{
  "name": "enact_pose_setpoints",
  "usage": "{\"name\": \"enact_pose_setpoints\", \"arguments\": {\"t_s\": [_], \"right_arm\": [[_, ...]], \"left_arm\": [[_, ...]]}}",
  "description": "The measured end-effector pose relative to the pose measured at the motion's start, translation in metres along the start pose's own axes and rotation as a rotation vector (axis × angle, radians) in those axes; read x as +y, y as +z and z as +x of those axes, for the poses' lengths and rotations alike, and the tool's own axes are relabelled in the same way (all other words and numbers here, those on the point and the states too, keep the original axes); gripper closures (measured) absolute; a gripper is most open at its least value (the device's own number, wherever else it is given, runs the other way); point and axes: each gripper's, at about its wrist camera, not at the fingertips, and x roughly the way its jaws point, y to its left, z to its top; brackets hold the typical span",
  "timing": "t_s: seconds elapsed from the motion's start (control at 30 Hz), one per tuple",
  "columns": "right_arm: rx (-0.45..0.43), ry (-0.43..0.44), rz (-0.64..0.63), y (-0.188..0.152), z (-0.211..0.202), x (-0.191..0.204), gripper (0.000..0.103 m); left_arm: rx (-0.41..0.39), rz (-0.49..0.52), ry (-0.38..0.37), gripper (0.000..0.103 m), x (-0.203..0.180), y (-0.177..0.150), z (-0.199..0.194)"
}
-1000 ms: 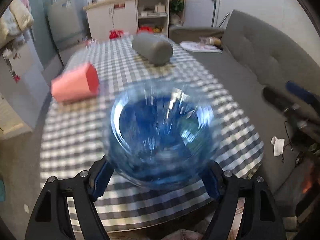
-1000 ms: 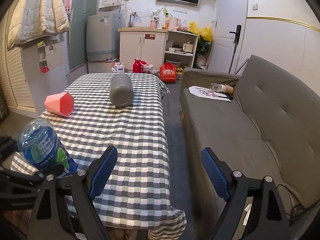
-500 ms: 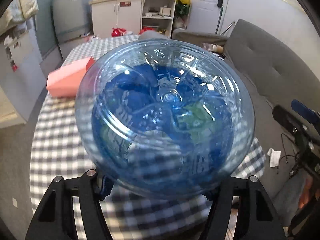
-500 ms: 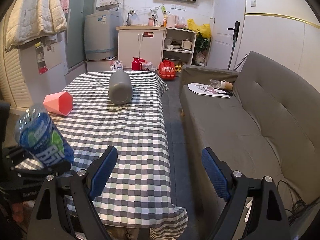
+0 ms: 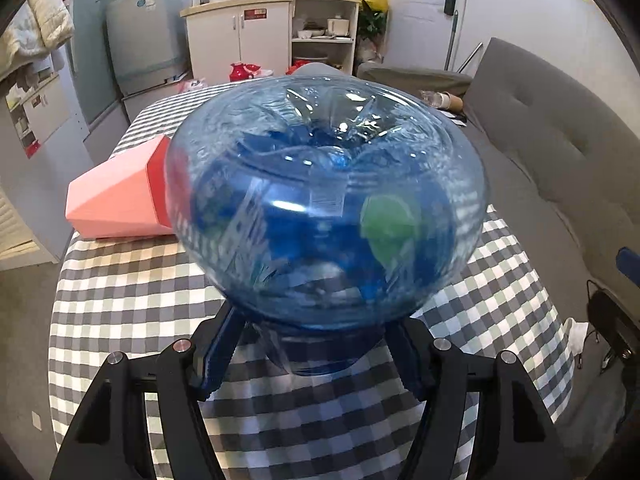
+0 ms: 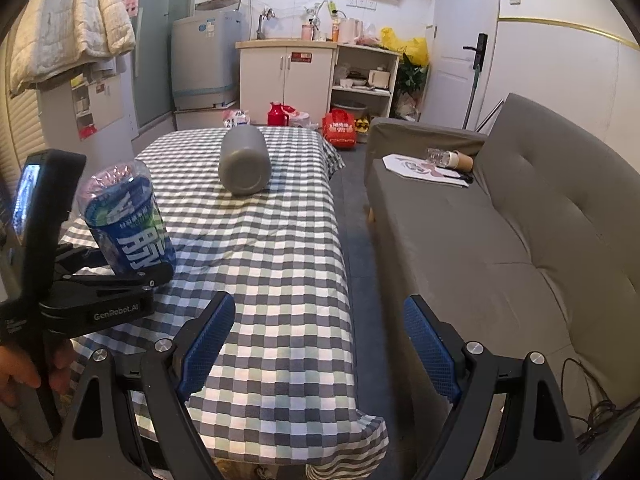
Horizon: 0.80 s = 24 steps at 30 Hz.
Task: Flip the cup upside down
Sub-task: 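Lower the bottle upright onto the tablecloth and open the left gripper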
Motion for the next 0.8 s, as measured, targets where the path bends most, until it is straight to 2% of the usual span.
{"name": "enact_pose_setpoints", "arguments": {"t_s": [0.13,0.2,0.5,0.63,0.8], "right_arm": [[0.008,0.01,0.003,0.001,0.004,0.002,0.017],[0.006,0.01,-0.001,0.001,0.003,0.003,0.017],[-0.013,0.045,0.027,0.012,-0.016,0.004,0.017],[-0.033,0.058,0.036,0.014,-0.029,0.007,0.017],[-0.063,0.086,0.04,0.017,-0.05,0.013,0.017]], "left_arm": [[-0.007,0.004,-0.022,0.028,0.003,0.0,-0.004],[0.001,0.017,-0.034,0.02,0.006,0.0,-0.007],[0.042,0.023,-0.025,0.019,0.009,-0.014,-0.038],[0.025,-0.007,-0.006,0.019,0.02,-0.022,-0.063],[-0.079,-0.02,0.039,0.019,0.032,-0.034,-0.109]]}}
